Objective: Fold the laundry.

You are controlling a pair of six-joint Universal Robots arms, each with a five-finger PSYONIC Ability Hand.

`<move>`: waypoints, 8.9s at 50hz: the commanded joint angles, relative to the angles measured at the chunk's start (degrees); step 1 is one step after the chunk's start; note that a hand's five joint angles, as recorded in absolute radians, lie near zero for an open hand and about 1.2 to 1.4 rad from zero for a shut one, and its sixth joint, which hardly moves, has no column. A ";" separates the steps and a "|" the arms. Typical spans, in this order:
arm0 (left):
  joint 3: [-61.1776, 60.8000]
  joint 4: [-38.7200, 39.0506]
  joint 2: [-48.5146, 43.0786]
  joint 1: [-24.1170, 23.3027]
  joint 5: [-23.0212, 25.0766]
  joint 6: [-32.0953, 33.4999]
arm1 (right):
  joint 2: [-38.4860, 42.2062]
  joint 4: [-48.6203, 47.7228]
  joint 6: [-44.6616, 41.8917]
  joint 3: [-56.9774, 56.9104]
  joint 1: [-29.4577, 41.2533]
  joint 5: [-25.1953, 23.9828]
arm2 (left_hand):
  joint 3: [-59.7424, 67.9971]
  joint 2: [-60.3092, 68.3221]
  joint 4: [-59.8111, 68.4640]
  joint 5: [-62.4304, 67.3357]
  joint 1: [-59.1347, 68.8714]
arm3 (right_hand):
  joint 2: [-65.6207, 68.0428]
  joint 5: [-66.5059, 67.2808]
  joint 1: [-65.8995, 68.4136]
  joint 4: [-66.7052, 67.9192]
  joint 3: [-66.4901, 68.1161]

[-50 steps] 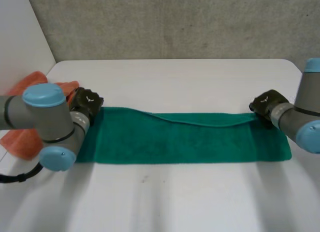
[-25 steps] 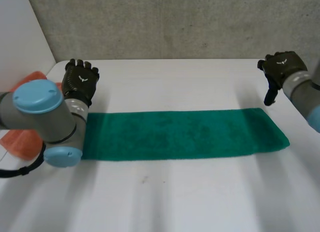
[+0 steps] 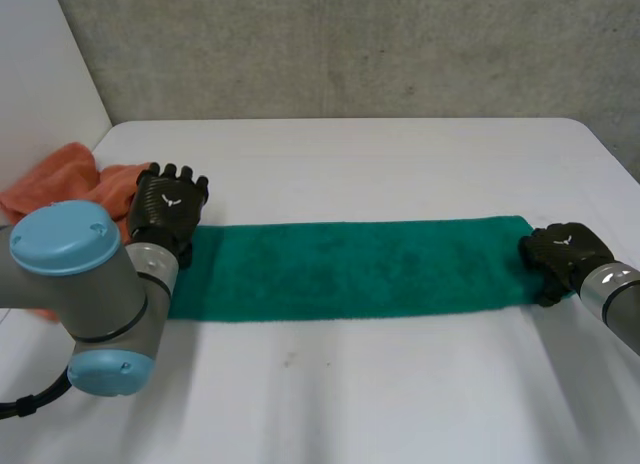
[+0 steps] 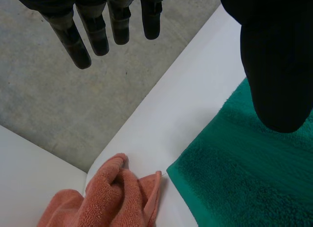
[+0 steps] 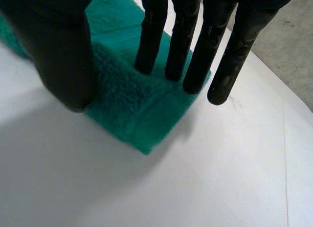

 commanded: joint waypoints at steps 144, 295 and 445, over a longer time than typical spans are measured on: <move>14.42 -26.38 -9.13 -17.26 -1.52 -18.35 | 10.08 15.08 23.46 -17.77 23.43 -5.64 | -1.99 -1.66 -1.65 -2.76 -1.32 | -35.58 -33.76 -28.75 -35.35 -35.35; 19.08 -31.22 8.09 -7.51 28.80 -34.52 | 51.39 12.98 10.00 -91.96 -10.41 -10.83 | -1.78 -1.45 -1.44 -2.54 -1.11 | 34.42 36.24 41.25 34.65 34.65; 1.52 -25.33 8.35 9.79 18.34 -10.90 | -19.10 7.26 2.54 6.92 27.55 -6.25 | -0.60 -0.27 -0.26 -1.36 0.07 | -35.58 -33.76 -28.75 -35.35 -35.35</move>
